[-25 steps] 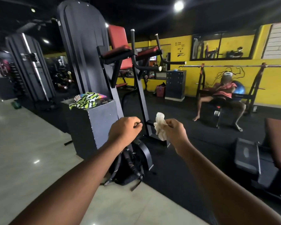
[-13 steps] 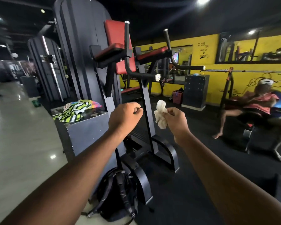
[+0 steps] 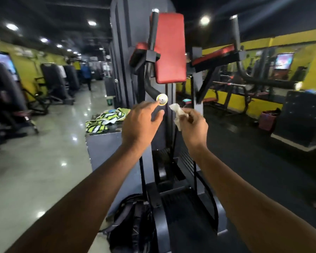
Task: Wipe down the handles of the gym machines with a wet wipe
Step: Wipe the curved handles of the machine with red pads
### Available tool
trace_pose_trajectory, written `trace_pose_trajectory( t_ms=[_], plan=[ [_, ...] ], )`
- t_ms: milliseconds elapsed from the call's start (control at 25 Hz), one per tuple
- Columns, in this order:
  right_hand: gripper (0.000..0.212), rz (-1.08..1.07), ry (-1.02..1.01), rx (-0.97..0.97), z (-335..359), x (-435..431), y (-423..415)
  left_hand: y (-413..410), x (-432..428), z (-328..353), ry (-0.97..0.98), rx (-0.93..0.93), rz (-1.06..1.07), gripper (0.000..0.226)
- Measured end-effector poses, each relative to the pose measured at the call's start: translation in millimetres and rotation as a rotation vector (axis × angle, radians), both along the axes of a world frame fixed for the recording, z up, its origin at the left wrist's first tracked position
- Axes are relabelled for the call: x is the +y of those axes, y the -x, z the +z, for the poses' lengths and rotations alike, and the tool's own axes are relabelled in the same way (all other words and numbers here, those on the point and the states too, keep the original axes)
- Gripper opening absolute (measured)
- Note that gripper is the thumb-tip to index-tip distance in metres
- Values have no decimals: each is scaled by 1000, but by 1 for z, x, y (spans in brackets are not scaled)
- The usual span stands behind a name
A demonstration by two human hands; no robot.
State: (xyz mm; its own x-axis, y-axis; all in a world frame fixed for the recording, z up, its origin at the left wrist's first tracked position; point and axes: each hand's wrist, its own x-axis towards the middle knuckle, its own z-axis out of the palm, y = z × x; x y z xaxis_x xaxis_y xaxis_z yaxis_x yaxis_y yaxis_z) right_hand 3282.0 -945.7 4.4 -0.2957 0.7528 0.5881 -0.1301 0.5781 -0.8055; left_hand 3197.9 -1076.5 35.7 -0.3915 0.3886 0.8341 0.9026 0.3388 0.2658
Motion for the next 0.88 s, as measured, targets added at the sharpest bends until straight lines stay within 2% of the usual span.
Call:
trace_pose_trajectory(
  t_ms=[160,360,440,560,680,760,880],
  plan=[
    [28,114,-232,58,19,60,16,-12,49,12,5,36,189,38],
    [36,385,-375,217,21,97,61,-4,83,17,35,12,370,37],
    [32,504,-416,294,19,99,79,1,93,13,17,33,472,35],
    [30,600,-470,350,11,95,91,4,101,6,-29,128,578,31],
    [29,663,-728,386,15,125,114,3,107,-3,-67,282,659,29],
    [30,677,-863,339,27,140,133,2,112,-7,-51,295,716,32],
    [28,755,-925,375,37,141,147,2,116,-5,-36,332,784,31]
  ],
)
